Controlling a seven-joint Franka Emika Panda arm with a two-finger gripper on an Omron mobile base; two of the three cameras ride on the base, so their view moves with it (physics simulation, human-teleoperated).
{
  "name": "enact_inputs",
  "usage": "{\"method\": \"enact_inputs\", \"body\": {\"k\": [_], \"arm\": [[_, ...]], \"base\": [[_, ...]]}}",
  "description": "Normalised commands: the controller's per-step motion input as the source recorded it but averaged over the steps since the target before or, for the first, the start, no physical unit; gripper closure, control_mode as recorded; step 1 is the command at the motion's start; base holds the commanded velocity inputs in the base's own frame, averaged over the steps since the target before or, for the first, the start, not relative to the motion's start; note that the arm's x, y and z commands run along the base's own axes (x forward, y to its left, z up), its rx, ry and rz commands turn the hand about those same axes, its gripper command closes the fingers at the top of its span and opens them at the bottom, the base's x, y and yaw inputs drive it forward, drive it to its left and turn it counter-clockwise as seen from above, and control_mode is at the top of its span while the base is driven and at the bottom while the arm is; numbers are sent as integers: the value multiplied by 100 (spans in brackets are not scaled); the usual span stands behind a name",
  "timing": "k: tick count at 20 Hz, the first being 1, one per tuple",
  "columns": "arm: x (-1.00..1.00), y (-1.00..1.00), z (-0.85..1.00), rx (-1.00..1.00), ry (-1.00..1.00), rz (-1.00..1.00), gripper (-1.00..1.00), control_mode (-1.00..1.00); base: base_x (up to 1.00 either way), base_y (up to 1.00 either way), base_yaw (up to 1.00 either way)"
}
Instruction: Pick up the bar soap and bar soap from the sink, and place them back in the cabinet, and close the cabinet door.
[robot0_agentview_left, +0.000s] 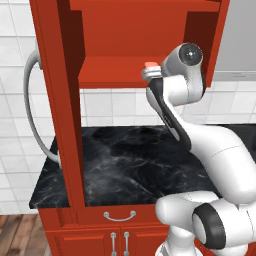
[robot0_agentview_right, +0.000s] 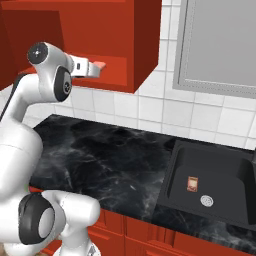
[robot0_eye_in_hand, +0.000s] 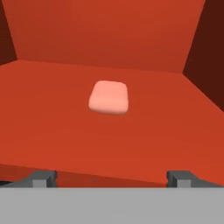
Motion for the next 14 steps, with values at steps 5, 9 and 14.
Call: {"method": "enact_inputs", "body": {"k": [5, 9, 14], "arm": [[-60, 0, 6, 0, 4, 0, -100, -100], [-68, 0, 0, 2, 12, 0, -100, -100], [-67, 0, 0, 6, 14, 0, -100, -100]], "base": [[0, 0, 0], [0, 0, 0], [0, 0, 0]]}}
